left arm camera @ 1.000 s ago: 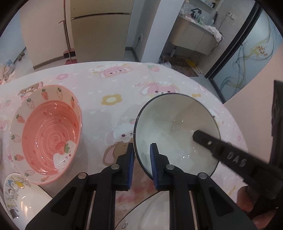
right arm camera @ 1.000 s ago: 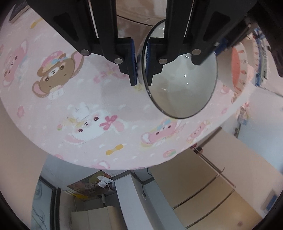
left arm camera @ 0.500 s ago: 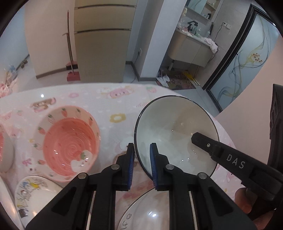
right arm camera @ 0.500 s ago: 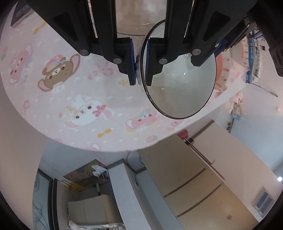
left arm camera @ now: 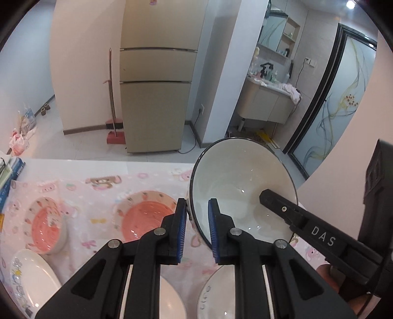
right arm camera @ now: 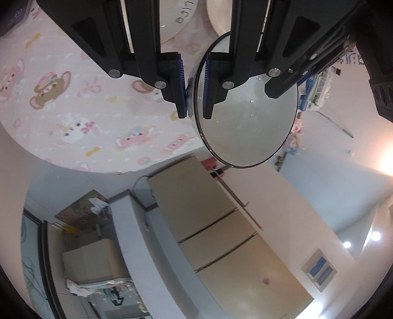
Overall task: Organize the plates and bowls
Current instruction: 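Lift the white bowl with both grippers and lower it onto the other white bowl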
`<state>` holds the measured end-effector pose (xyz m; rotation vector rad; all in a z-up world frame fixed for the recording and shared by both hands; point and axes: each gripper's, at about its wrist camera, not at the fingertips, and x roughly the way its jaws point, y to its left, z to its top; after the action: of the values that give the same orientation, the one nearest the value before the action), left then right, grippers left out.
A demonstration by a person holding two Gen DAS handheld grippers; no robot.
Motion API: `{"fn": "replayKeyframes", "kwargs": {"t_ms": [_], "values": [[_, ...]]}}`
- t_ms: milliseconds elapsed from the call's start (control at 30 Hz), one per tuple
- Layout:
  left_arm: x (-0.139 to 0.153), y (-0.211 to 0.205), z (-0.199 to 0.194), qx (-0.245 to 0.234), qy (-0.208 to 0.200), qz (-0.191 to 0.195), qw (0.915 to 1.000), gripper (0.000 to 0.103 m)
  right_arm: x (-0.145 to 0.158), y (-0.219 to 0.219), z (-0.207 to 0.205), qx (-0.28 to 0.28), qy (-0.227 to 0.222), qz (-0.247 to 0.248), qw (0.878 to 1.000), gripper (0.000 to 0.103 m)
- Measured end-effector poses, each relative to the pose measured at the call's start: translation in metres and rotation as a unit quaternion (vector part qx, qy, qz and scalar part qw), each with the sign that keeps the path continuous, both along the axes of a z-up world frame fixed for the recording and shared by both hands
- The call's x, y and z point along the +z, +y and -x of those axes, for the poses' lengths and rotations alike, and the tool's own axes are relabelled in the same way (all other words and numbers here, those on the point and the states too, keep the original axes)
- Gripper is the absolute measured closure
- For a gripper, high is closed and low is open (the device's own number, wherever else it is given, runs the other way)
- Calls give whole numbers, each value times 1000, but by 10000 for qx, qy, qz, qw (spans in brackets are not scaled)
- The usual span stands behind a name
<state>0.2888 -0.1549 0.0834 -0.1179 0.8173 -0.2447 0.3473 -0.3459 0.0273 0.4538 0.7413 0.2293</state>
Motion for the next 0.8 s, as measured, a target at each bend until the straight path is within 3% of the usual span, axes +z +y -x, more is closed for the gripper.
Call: {"fn": "replayKeyframes", "kwargs": {"t_ms": [133,267,433,667,800], "values": [[4,26,-3,109,-49,83,9999,88,-10,17,-12,331,94,-314,9989,86],[-6,44,-15,167,94,113,9998,87,-30,38,-26,332,211,-276,9988,86],[-33,54,-33,260,429,-72,9987,88,-57,60,-43,206,598,-44,9980,86],[-76,58,-57,490,958,-184,9940,87,-75,77,-48,77,669,572,9961,82],[-84,63,-60,489,1104,-144,9926,87,-84,79,-53,157,750,522,9957,82]]}}
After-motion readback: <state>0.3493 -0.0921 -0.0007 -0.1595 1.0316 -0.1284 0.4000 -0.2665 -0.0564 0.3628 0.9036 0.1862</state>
